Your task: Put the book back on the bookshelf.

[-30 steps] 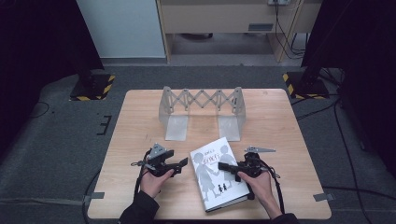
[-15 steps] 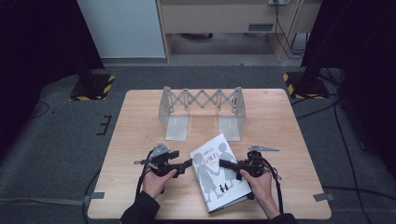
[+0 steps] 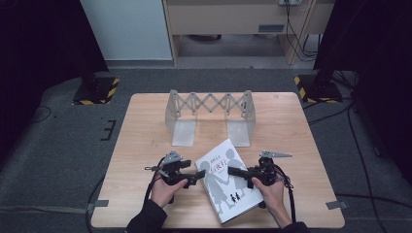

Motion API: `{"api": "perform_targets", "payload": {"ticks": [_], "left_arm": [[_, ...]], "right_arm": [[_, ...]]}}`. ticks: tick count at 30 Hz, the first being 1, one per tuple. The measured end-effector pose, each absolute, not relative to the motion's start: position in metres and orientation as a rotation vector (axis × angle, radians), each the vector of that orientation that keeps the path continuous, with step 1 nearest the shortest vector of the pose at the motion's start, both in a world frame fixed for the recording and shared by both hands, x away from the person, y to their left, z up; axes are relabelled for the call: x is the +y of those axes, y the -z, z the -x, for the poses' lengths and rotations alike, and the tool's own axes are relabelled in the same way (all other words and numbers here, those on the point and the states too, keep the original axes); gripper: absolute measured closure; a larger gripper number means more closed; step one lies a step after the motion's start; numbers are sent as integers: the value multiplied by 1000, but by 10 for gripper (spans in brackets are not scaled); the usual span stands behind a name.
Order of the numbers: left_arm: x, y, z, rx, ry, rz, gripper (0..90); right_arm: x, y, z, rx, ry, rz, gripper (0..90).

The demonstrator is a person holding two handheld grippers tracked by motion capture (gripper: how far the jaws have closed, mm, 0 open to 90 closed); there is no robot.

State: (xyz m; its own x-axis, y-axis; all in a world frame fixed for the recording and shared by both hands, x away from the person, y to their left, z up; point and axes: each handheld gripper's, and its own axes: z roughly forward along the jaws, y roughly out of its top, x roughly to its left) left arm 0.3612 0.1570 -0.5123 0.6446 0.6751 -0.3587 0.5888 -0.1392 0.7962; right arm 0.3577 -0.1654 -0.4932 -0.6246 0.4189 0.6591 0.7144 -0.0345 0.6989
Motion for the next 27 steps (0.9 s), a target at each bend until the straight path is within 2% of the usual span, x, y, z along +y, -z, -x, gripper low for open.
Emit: {"api": "perform_targets", "payload": {"ticks": [13,27], "left_arm": [[149,520,-360,944,44,-1857,1],[152,533,-361,916,111,-1784,0]], "right_arm": [[-164,491,-355,-1995,1740,1118,840],[-164,492,-355,-1995,1740,1092,839]]}}
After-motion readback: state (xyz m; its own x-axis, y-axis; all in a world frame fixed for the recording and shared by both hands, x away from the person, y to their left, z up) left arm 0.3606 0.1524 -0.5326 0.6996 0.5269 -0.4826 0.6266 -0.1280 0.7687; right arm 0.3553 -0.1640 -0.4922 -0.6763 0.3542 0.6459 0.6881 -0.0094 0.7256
